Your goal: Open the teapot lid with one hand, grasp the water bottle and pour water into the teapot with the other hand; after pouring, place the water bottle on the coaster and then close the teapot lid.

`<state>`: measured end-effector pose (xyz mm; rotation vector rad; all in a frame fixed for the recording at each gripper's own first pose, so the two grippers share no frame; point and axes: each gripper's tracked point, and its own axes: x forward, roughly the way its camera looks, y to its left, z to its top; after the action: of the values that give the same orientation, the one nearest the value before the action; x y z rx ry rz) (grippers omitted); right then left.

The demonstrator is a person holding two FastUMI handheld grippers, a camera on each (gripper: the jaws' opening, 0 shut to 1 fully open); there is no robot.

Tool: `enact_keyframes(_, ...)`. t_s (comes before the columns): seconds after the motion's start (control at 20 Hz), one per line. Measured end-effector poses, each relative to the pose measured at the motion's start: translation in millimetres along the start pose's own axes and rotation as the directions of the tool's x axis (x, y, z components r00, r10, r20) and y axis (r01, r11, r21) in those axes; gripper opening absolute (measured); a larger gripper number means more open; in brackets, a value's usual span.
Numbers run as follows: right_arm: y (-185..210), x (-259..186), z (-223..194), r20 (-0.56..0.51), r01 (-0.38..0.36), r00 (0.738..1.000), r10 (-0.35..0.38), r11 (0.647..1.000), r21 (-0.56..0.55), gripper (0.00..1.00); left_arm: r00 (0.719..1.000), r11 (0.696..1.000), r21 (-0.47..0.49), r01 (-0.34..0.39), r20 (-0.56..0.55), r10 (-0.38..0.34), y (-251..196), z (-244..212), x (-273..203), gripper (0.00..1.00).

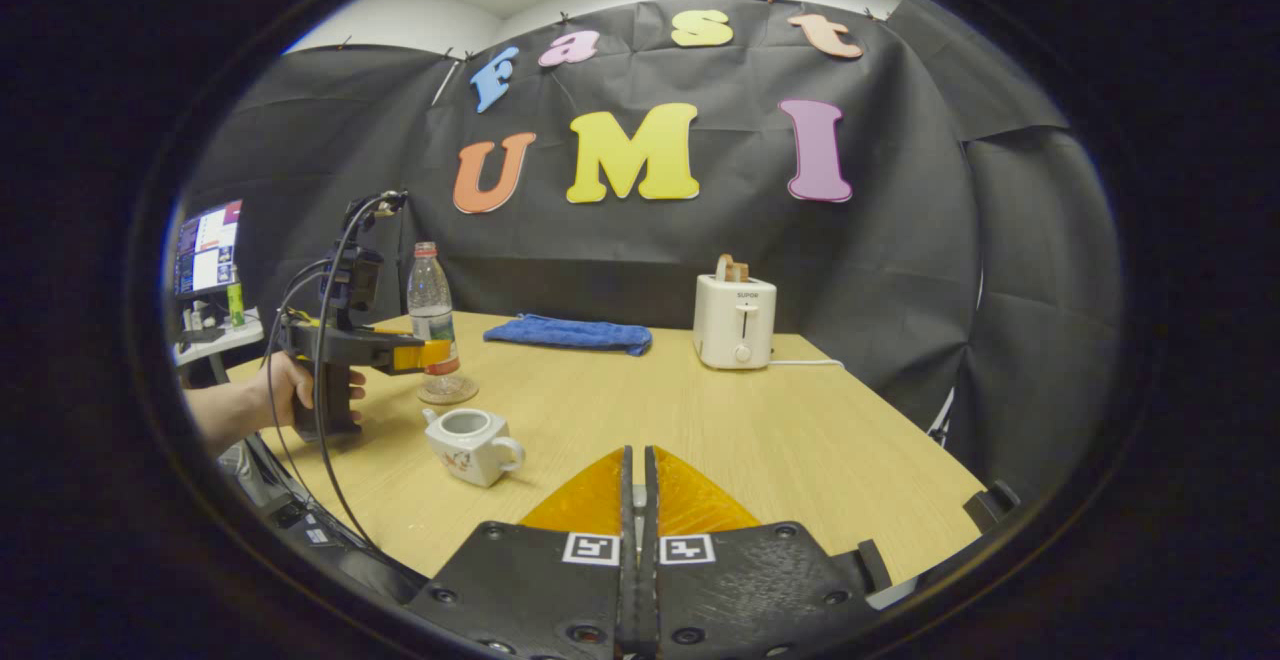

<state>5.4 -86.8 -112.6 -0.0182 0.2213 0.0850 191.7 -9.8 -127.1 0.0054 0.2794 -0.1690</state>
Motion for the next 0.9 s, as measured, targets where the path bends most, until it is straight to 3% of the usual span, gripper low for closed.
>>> enact_keyframes(0.1,2,-3,0,0.003,0.000,1.000,0.000,1.000,-0.007,0.00,1.000,1.000,0.008,0.003,0.004,-0.003,-1,0,-5,1.00)
enact_keyframes(0.35,18,0,10,0.021,-0.031,0.999,0.032,1.000,-0.002,0.00,1.000,1.000,0.017,-0.013,0.003,0.013,1,-9,-34,1.00)
enact_keyframes(0.65,70,35,32,0.062,-0.150,0.987,0.148,0.989,0.015,0.00,0.990,0.996,0.005,-0.085,0.110,0.084,20,5,-115,1.00)
enact_keyframes(0.9,129,72,49,0.101,-0.271,0.957,0.271,0.962,-0.012,0.00,0.968,0.985,-0.034,-0.170,0.181,0.174,49,8,-157,1.00)
